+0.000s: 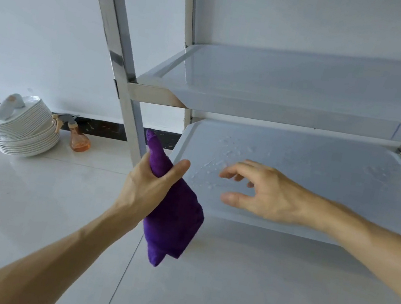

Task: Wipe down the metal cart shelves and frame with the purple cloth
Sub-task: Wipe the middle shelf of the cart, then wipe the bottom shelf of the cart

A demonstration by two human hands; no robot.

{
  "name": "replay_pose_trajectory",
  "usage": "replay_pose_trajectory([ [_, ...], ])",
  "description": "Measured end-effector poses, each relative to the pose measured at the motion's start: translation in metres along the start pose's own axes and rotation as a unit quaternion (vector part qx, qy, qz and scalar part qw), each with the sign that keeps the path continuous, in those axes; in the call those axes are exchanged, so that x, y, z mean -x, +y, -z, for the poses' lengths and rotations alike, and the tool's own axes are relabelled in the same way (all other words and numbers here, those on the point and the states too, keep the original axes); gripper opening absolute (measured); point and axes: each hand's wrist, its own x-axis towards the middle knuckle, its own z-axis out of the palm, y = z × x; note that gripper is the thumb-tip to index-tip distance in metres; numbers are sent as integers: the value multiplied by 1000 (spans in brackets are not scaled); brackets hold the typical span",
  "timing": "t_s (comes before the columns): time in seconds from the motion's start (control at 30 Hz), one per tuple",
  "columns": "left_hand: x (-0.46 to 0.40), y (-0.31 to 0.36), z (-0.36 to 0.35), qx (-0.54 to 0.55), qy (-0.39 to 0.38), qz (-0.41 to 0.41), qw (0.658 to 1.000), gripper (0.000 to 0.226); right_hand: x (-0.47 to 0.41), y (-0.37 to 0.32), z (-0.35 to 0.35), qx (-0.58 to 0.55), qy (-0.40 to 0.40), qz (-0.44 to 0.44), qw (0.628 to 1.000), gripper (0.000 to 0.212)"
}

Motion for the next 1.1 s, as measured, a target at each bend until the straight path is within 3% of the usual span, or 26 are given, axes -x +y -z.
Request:
replay_pose_trajectory([
  [0.1, -8, 15, -19, 66, -59, 17, 996, 66, -7, 3, -14, -164, -72, -80, 980, 52],
  [0.2, -15, 21, -33, 116, -96, 51, 987, 81, -17, 5, -24, -305, -41, -113, 945, 35],
  [0.3, -22, 19, -35, 138, -118, 79, 980, 75, -24, 10, -28, -377, 0, -145, 915, 20],
  [0.47, -55, 9, -11, 133, -161, 77, 975, 60, -33, 24, -31, -448, 47, -193, 872, 18],
  [0.53, -70, 4, -4, 14, -96, 32, 995, 59, -41, 33, -32, -362, 88, -227, 900, 19],
  [0.6, -74, -1, -6, -128, -45, -17, 991, 57, -47, 44, -32, -102, 81, -248, 960, 24],
  [0.67, -71, -9, -14, -189, -50, -63, 979, 51, -51, 48, -39, 60, 54, -222, 972, 36],
  [0.77, -62, -15, -15, -239, -66, -152, 957, 34, -60, 45, -57, 56, 46, -153, 986, 51],
  [0.87, -52, -13, 1, -219, -54, -216, 950, 15, -74, 40, -85, 131, 0, -99, 986, 63],
  [1.0, -41, -19, 30, -151, 52, -239, 958, 42, -83, 44, -103, 173, -19, -75, 982, 77],
  [1.1, -45, -25, 47, -122, 114, -194, 967, 54, -85, 47, -106, 196, -21, -37, 980, 82],
])
